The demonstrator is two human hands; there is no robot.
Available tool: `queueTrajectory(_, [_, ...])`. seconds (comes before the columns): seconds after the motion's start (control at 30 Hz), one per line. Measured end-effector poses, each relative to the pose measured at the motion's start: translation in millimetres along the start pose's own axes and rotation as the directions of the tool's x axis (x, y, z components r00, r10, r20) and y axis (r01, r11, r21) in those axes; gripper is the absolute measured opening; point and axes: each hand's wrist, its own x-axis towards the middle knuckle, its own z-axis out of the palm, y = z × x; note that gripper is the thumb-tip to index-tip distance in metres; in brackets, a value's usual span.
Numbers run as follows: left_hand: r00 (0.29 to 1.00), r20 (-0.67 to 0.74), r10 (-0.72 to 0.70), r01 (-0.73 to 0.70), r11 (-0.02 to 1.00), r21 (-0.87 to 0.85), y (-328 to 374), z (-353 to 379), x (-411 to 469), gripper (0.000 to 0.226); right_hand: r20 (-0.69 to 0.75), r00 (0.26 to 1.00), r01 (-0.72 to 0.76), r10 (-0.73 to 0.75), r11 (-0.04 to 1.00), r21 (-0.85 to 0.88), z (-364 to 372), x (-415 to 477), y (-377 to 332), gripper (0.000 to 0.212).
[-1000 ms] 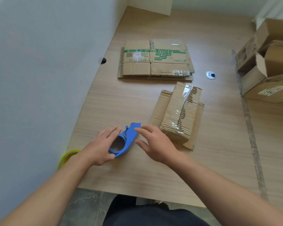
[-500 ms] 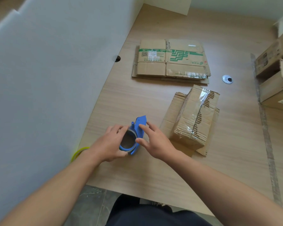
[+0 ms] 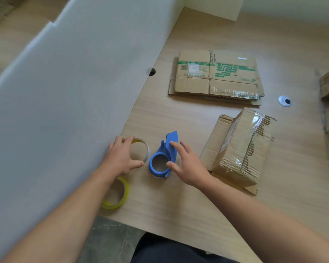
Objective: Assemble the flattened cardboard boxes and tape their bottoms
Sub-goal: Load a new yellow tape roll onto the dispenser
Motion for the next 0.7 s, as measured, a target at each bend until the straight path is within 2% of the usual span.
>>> queueTrajectory(0.27, [0.995, 0.029, -0.091, 0.085, 0.985, 0.151, 0.1, 14.4, 13.1, 0.089, -0.016, 0.999, -0.030, 0.031, 1.000, 0.008, -2.6, 3.9, 2.2, 0.067])
queueTrajectory(0.43, [0.997, 0.029, -0.065, 0.062, 0.996, 0.067, 1.0, 13.7, 13.4, 0.089, -0.010, 1.000, -0.018, 0.018, 1.000, 0.002, -3.1, 6.7, 3.2, 0.068])
queueTrajectory(0.6, [0.994, -0.016, -0.107, 0.104, 0.988, -0.115, -3.0, 11.7, -15.2, 0.095, -0.003, 1.000, 0.001, -0.001, 1.000, 0.004, -3.0, 7.7, 3.8, 0.069])
queueTrajectory(0.7, [0.992, -0.014, -0.122, 0.121, 0.991, -0.061, -14.6, 17.5, -46.7, 0.095, 0.014, 1.000, 0.015, -0.015, 1.000, 0.010, -0.2, 4.0, 5.2, 0.070])
